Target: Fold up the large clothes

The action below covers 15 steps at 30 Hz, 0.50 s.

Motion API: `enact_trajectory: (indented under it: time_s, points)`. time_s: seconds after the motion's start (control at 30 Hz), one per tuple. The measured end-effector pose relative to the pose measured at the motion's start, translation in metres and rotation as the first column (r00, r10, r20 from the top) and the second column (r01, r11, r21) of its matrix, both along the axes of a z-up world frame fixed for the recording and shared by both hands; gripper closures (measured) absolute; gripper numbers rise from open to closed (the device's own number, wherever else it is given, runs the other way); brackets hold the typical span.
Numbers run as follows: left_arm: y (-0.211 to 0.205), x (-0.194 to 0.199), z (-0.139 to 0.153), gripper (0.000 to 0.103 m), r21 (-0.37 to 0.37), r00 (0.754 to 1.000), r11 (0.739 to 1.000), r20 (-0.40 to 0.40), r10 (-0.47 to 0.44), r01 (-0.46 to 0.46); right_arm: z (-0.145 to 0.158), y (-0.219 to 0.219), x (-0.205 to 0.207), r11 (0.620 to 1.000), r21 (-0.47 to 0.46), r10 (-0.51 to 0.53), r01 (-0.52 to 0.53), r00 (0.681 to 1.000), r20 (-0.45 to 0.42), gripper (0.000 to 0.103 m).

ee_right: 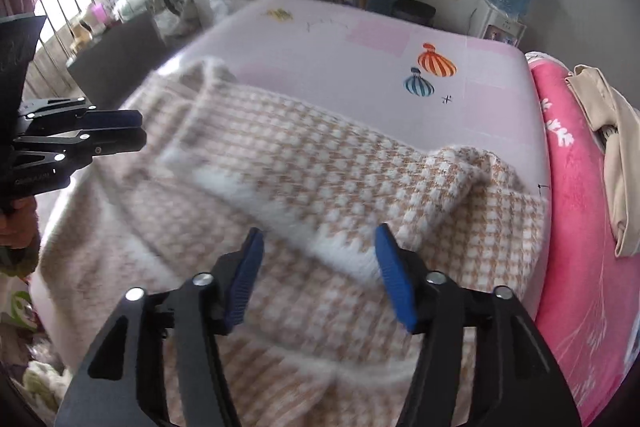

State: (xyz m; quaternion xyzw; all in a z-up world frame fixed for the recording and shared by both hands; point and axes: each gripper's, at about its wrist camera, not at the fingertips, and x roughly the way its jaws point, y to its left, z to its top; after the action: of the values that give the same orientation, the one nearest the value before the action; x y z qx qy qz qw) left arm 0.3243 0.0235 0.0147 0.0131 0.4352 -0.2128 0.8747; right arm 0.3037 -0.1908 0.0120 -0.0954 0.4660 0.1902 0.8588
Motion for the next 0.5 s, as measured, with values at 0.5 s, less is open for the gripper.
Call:
enact_trajectory:
  time_s: [0.5]
  points:
    - [0.098, -0.122, -0.043, 0.056, -0.075, 0.987, 0.984, -0.027, 0.160, -0.161, -0.048, 0.018, -0.129, 0.980, 0.191, 0.066, -0.049, 0.994, -0.087, 0.032]
